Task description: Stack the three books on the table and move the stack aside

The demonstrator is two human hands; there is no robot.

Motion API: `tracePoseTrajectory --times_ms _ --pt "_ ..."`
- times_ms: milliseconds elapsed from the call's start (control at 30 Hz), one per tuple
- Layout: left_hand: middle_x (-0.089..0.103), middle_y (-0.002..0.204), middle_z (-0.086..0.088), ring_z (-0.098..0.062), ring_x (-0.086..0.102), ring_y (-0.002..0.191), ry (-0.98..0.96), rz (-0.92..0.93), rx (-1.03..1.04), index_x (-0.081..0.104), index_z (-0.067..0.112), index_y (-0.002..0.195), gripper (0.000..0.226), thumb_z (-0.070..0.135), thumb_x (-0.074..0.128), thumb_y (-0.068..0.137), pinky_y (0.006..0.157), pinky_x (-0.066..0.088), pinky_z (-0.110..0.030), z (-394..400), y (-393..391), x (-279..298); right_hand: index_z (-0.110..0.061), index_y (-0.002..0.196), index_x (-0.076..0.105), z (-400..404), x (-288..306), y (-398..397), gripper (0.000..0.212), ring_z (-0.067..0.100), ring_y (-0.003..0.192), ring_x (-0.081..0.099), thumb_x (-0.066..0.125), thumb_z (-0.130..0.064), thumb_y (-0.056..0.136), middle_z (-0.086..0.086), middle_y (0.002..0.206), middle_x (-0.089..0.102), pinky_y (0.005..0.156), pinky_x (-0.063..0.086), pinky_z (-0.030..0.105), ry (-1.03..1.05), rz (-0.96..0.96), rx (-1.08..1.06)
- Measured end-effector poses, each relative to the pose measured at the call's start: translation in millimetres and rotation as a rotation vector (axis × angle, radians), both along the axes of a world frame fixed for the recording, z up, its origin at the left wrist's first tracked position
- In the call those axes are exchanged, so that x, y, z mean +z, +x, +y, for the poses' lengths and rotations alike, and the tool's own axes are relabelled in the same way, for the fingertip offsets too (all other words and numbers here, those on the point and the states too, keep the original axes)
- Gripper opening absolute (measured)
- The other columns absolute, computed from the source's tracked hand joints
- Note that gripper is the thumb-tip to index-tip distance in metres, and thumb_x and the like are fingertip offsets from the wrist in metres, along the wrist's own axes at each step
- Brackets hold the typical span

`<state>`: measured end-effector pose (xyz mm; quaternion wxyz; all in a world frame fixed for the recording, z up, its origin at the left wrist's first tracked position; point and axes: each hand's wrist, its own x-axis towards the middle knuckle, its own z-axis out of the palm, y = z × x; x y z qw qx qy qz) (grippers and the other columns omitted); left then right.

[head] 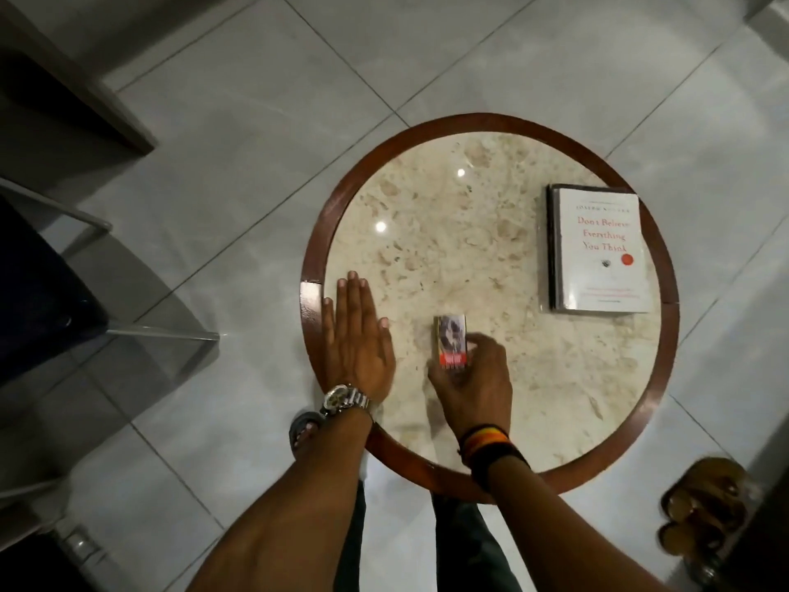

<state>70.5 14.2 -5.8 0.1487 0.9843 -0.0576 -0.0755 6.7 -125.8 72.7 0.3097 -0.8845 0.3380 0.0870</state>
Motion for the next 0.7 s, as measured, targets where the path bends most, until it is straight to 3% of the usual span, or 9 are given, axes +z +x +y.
tracePoseTrajectory --times_ms 167,367,567,700 --pt "0.011 0.178 -0.015 -0.03 0.011 0.166 0.017 -0.008 0.009 0.011 0.004 0.168 0.069 0.036 0.026 0.109 0.135 0.009 -0.052 -4 2 -7 -0.02 0.123 0.054 37 -5 111 0.063 0.021 0.098 0.066 0.077 -0.05 0.073 0.003 0.114 0.063 0.085 0.056 0.035 0.028 -0.163 -0.051" --pt "0.01 0.178 -0.015 -0.031 0.01 0.166 0.067 0.022 -0.036 0.014 0.006 0.168 0.073 0.04 0.019 0.104 0.132 -0.004 -0.05 -1 4 -4 -0.013 0.116 0.056 59 -18 186 0.059 0.027 0.099 0.063 0.08 -0.045 0.074 0.008 0.113 0.061 0.073 0.042 0.027 0.005 -0.107 0.015" --pt "0.009 0.178 -0.014 -0.031 0.01 0.166 0.066 0.04 -0.04 0.013 0.008 0.169 0.075 0.043 -0.004 0.104 0.134 0.011 -0.054 -1 5 -5 -0.014 0.112 0.055 56 -29 189 0.063 0.026 0.096 0.063 0.082 -0.051 0.069 0.006 0.111 0.061 0.076 0.048 0.032 -0.008 -0.107 0.021" --pt "0.017 0.177 -0.015 -0.032 0.017 0.164 0.04 0.052 -0.034 0.019 0.008 0.168 0.07 0.041 0.005 0.107 0.133 0.018 -0.056 -1 6 -3 -0.015 0.117 0.055 52 -25 191 0.074 0.022 0.097 0.061 0.08 -0.062 0.067 0.005 0.113 0.061 0.081 0.054 0.037 0.065 -0.133 -0.034"
